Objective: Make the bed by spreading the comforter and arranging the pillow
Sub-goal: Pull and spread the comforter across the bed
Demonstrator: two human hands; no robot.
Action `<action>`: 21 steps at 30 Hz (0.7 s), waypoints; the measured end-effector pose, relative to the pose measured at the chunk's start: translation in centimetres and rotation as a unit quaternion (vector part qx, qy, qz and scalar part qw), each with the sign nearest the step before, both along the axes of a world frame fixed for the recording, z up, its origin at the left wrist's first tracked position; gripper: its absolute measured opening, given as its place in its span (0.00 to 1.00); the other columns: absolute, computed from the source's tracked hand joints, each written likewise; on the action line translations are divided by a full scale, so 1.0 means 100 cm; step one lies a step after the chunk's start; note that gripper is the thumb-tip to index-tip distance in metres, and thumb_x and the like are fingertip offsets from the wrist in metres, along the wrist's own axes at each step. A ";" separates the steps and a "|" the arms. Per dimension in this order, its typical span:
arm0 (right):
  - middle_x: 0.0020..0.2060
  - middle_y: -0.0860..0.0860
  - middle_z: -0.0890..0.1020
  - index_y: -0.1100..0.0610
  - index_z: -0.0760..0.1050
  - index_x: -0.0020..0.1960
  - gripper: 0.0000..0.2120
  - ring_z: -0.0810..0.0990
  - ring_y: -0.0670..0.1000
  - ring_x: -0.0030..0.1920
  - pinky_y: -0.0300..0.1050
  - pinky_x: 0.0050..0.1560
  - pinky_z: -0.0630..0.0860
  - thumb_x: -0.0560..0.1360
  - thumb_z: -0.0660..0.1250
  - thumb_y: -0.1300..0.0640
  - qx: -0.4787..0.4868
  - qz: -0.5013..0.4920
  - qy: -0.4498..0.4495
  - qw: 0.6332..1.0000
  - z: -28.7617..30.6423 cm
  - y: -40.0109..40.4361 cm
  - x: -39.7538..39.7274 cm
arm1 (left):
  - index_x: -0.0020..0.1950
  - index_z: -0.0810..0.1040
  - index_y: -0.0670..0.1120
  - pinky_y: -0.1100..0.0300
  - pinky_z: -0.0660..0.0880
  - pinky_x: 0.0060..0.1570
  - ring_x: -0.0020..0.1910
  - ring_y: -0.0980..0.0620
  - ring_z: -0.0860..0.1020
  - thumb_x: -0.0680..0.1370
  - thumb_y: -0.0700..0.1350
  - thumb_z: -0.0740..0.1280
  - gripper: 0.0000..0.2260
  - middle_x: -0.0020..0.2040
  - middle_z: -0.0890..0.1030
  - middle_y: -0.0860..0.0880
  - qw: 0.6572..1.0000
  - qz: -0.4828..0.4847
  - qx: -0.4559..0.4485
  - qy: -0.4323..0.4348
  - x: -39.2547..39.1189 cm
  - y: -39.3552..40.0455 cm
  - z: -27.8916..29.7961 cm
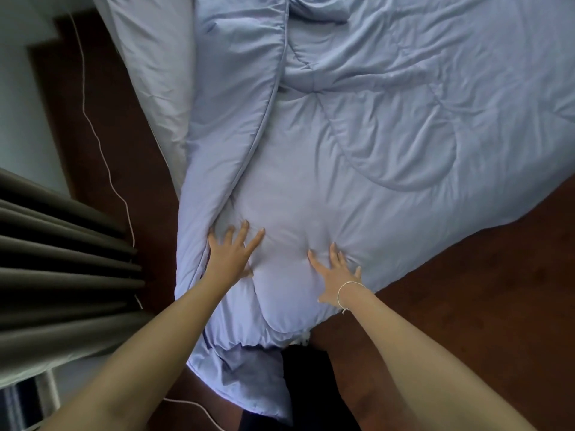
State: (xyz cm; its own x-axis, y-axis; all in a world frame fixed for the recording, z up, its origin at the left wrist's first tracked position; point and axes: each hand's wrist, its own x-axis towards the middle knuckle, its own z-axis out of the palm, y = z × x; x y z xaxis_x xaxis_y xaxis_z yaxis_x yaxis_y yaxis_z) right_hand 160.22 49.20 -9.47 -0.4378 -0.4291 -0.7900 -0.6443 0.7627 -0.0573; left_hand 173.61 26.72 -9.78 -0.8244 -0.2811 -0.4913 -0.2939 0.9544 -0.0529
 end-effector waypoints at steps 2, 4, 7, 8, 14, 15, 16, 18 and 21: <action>0.75 0.56 0.33 0.35 0.34 0.73 0.46 0.40 0.57 0.77 0.71 0.70 0.45 0.74 0.66 0.52 0.018 0.018 -0.006 1.000 0.002 -0.006 -0.008 | 0.72 0.61 0.56 0.28 0.69 0.48 0.56 0.38 0.78 0.48 0.63 0.79 0.55 0.67 0.73 0.41 1.000 -0.004 0.000 -0.012 -0.001 0.003 0.005; 0.76 0.58 0.53 0.38 0.48 0.75 0.33 0.55 0.59 0.76 0.70 0.70 0.43 0.75 0.61 0.48 -0.002 0.046 0.017 0.999 0.013 -0.018 -0.023 | 0.73 0.62 0.56 0.28 0.67 0.51 0.56 0.39 0.77 0.53 0.63 0.79 0.51 0.68 0.72 0.41 1.000 -0.011 -0.007 -0.010 -0.008 0.004 0.011; 0.62 0.52 0.76 0.44 0.70 0.65 0.18 0.70 0.56 0.67 0.68 0.72 0.45 0.75 0.60 0.48 -0.154 0.001 0.154 0.976 0.026 -0.035 -0.052 | 0.67 0.72 0.55 0.29 0.67 0.56 0.50 0.44 0.80 0.59 0.59 0.79 0.38 0.57 0.80 0.45 0.998 -0.027 -0.040 0.040 -0.033 -0.005 0.022; 0.67 0.53 0.71 0.44 0.67 0.68 0.23 0.65 0.57 0.70 0.69 0.72 0.46 0.74 0.63 0.47 -0.178 -0.023 0.171 0.969 0.023 -0.038 -0.060 | 0.61 0.77 0.54 0.30 0.69 0.55 0.48 0.44 0.80 0.57 0.58 0.80 0.34 0.52 0.82 0.46 0.996 -0.031 -0.061 0.054 -0.042 -0.012 0.025; 0.73 0.54 0.27 0.38 0.27 0.72 0.58 0.31 0.61 0.74 0.74 0.67 0.48 0.64 0.70 0.32 -0.064 -0.061 0.058 0.994 -0.007 -0.042 -0.069 | 0.53 0.79 0.49 0.29 0.67 0.54 0.68 0.27 0.64 0.67 0.40 0.75 0.16 0.73 0.64 0.38 0.985 0.092 -0.120 0.081 -0.063 -0.056 0.028; 0.73 0.54 0.27 0.39 0.26 0.72 0.58 0.31 0.61 0.74 0.74 0.67 0.49 0.63 0.70 0.31 -0.061 -0.059 0.054 0.995 -0.007 -0.044 -0.070 | 0.54 0.78 0.48 0.32 0.68 0.55 0.69 0.27 0.61 0.71 0.38 0.71 0.13 0.75 0.60 0.39 0.984 0.124 -0.105 0.080 -0.062 -0.061 0.028; 0.73 0.54 0.28 0.39 0.26 0.72 0.59 0.31 0.61 0.74 0.74 0.67 0.49 0.63 0.70 0.31 -0.058 -0.058 0.048 0.995 -0.007 -0.046 -0.072 | 0.57 0.77 0.47 0.34 0.67 0.57 0.71 0.28 0.57 0.74 0.37 0.67 0.13 0.77 0.55 0.40 0.982 0.151 -0.081 0.081 -0.059 -0.067 0.025; 0.73 0.54 0.27 0.39 0.25 0.71 0.59 0.31 0.61 0.74 0.74 0.67 0.50 0.63 0.70 0.31 -0.048 -0.058 0.036 0.996 -0.007 -0.046 -0.073 | 0.61 0.74 0.43 0.37 0.66 0.61 0.73 0.31 0.53 0.77 0.34 0.62 0.14 0.78 0.48 0.42 0.978 0.188 -0.054 0.077 -0.045 -0.083 0.023; 0.73 0.54 0.27 0.38 0.24 0.71 0.59 0.31 0.61 0.74 0.74 0.67 0.51 0.63 0.70 0.31 -0.044 -0.057 0.034 0.997 -0.008 -0.045 -0.075 | 0.63 0.71 0.39 0.39 0.67 0.62 0.74 0.35 0.55 0.79 0.34 0.58 0.14 0.78 0.50 0.44 0.952 0.281 -0.065 0.100 -0.008 -0.115 0.041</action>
State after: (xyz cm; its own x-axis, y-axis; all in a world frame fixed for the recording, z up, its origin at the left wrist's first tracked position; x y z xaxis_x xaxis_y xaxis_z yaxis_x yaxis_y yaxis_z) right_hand 152.69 44.69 -10.29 -0.5388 -0.4398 -0.7185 -0.5579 0.8253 -0.0869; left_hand 172.85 15.21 -5.67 -0.5995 -0.7530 -0.2713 -0.7726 0.6330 -0.0495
